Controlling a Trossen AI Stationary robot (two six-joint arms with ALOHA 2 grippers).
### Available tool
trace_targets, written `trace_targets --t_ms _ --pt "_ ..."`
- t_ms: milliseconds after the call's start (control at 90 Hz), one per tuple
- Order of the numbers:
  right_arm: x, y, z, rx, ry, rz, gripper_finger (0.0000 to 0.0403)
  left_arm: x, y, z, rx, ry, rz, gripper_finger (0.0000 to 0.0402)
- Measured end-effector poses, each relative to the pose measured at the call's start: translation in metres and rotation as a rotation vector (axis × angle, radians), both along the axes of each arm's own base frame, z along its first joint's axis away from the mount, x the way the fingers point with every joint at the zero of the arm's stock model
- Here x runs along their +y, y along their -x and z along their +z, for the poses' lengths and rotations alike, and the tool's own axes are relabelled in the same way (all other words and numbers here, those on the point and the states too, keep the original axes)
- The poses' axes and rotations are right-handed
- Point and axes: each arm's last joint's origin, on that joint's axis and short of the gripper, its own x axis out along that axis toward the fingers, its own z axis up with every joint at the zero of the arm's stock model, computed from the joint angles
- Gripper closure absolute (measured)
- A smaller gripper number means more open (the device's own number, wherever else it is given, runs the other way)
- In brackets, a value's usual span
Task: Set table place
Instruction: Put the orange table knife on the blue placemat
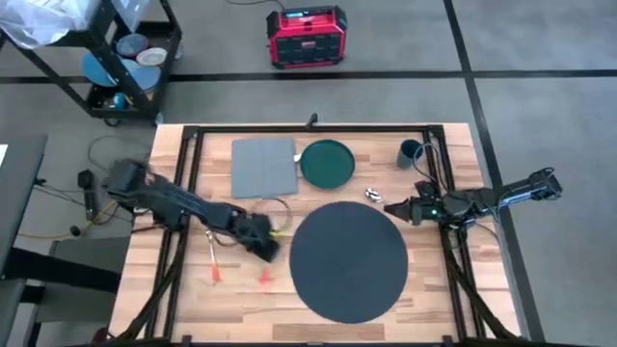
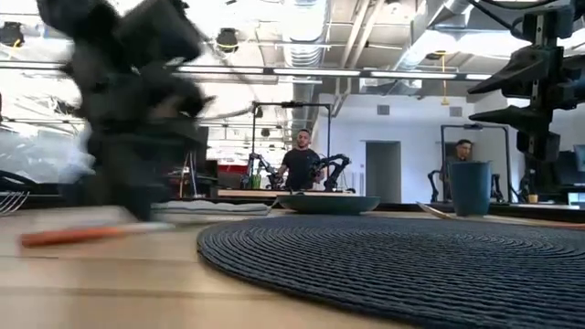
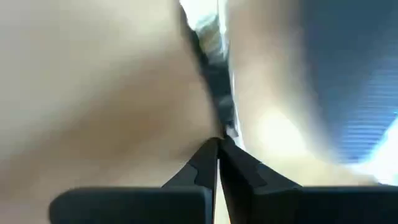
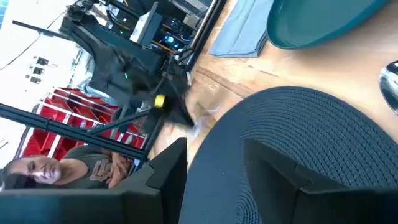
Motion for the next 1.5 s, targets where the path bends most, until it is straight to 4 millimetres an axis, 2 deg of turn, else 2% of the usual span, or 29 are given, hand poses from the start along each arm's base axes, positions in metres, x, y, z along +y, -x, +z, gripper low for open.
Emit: trace_targets --t_ms 156,333,389,511,700,822,900,1078,1122,1178,1278,1422,1500 --pt "0.000 0.000 0.001 -0.009 0.003 0.000 0.0259 0.005 0.011 0.050 -0.279 -0.003 0.012 0.0401" --pt "0.000 0.000 0.002 -0.016 -0.005 -0.002 0.0259 0.003 0.012 0.062 -0.390 0.002 0.036 0.0401" --pt "0.000 0.000 0.001 -0.013 -0.004 -0.002 0.0259 0.002 0.010 0.056 -0.348 -0.004 0.068 0.0401" --pt "0.000 0.000 0.002 -0.016 -0.006 -0.004 0.0259 -0.002 0.007 0.026 -0.179 -0.041 0.127 0.0401" --pt "0.000 0.000 0.002 -0.019 -0.014 -0.010 0.0259 -0.011 -0.013 0.005 -0.201 -0.013 0.112 0.0397" --pt "0.000 0.000 0.002 -0.020 -0.014 -0.010 0.0259 -0.013 -0.025 0.016 -0.339 0.043 0.074 0.0366" --pt "0.000 0.000 0.002 -0.021 -0.014 -0.009 0.0259 -0.009 -0.023 0.025 -0.372 0.044 0.068 0.0335" --pt "-0.001 0.000 0.002 -0.021 -0.010 -0.010 0.0259 -0.001 -0.013 0.061 -0.514 0.058 0.042 0.0250" --pt "-0.001 -0.001 0.002 -0.020 -0.009 -0.013 0.0259 0.002 -0.008 0.064 -0.458 0.067 0.072 0.0230" --pt "-0.002 -0.001 0.002 -0.017 -0.008 -0.019 0.0259 0.007 -0.001 0.067 -0.295 0.062 0.147 0.0214" --pt "-0.003 -0.001 0.001 -0.012 -0.007 -0.029 0.0259 0.010 0.008 0.078 0.007 -0.087 0.203 0.0215" --pt "-0.004 -0.001 0.001 -0.006 -0.006 -0.042 0.0259 0.006 -0.014 0.122 0.068 -0.299 0.127 0.0260" --pt "-0.005 -0.001 0.000 -0.004 -0.005 -0.045 0.0259 0.005 -0.031 0.127 0.117 -0.408 -0.042 0.0290"
